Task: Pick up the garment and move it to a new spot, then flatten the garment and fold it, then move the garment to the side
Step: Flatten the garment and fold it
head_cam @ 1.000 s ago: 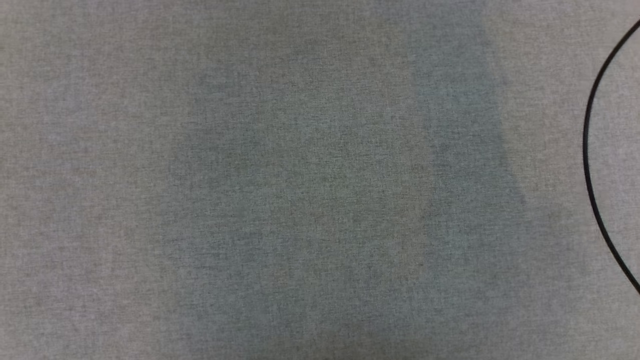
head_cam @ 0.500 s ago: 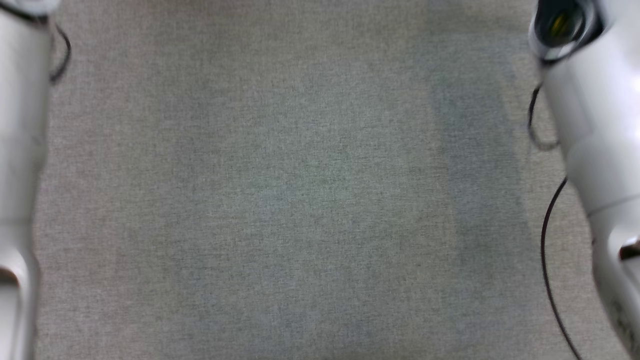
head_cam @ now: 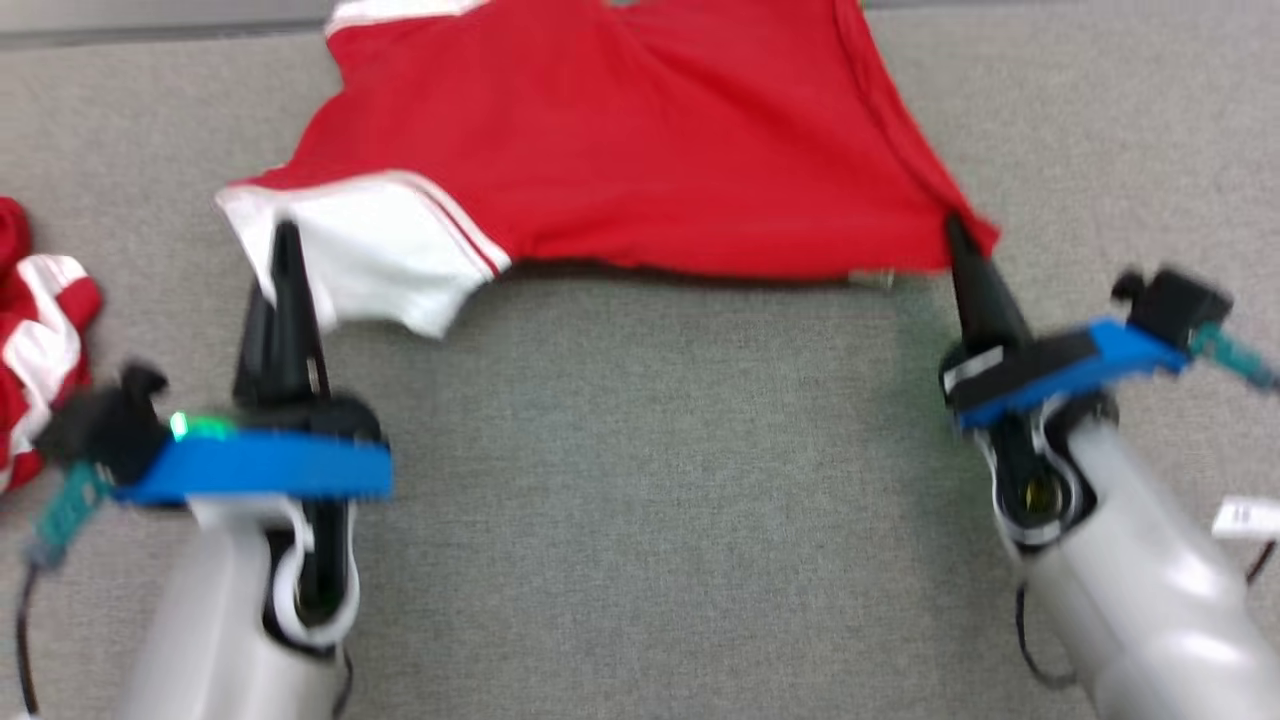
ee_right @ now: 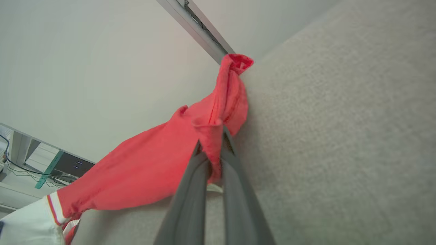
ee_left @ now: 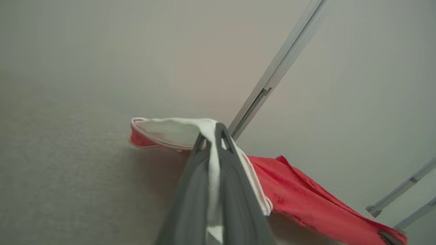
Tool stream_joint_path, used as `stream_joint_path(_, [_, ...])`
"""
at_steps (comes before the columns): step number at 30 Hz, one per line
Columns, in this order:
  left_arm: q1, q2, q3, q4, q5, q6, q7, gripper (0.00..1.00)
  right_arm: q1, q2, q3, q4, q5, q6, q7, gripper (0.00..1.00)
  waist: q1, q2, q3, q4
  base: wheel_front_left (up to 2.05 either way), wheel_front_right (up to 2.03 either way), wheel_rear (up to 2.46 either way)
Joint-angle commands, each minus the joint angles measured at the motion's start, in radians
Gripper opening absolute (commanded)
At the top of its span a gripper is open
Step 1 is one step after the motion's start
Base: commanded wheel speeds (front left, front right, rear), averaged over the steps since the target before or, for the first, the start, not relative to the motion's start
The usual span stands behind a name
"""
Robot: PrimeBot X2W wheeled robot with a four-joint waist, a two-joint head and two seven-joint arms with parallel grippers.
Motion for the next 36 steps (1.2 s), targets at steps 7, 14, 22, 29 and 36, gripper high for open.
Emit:
stream_joint_path(7, [0.289,-0.05,0.015,-0.071,0.006,-0.001,-0.005,0.0,0.277,-0.027,-0.037,-0.106,0.024,0.0,-0.004,0.0,0.0004,0.0003,-0.107,0.013,0.0,0.0,0.0])
stream_joint_path(14, [0.466,-0.068,-0.04,-0.108,0.002,-0.002,0.001,0.0,0.492,-0.044,-0.079,-0.192,-0.011,0.0,-0.004,0.0,0.0004,0.0003,-0.195,0.044,0.0,0.0,0.0])
stream_joint_path(22, [0.583,-0.064,-0.094,-0.176,0.017,0.02,0.045,0.0,0.669,-0.044,-0.137,-0.287,-0.032,0.0,0.04,0.0,0.0004,0.0003,-0.224,0.057,0.0,0.0,0.0])
stream_joint_path(29, [0.555,-0.048,-0.104,-0.192,0.015,0.018,0.062,0.0,0.668,-0.004,-0.181,-0.339,-0.077,0.0,0.097,0.0,0.0004,0.0003,-0.225,0.046,0.0,0.0,0.0])
stream_joint_path(36, [0.476,-0.022,-0.083,-0.18,-0.013,0.006,0.072,0.0,0.628,0.029,-0.231,-0.385,-0.104,0.0,0.165,0.0,0.0004,0.0003,-0.217,0.028,0.0,0.0,0.0])
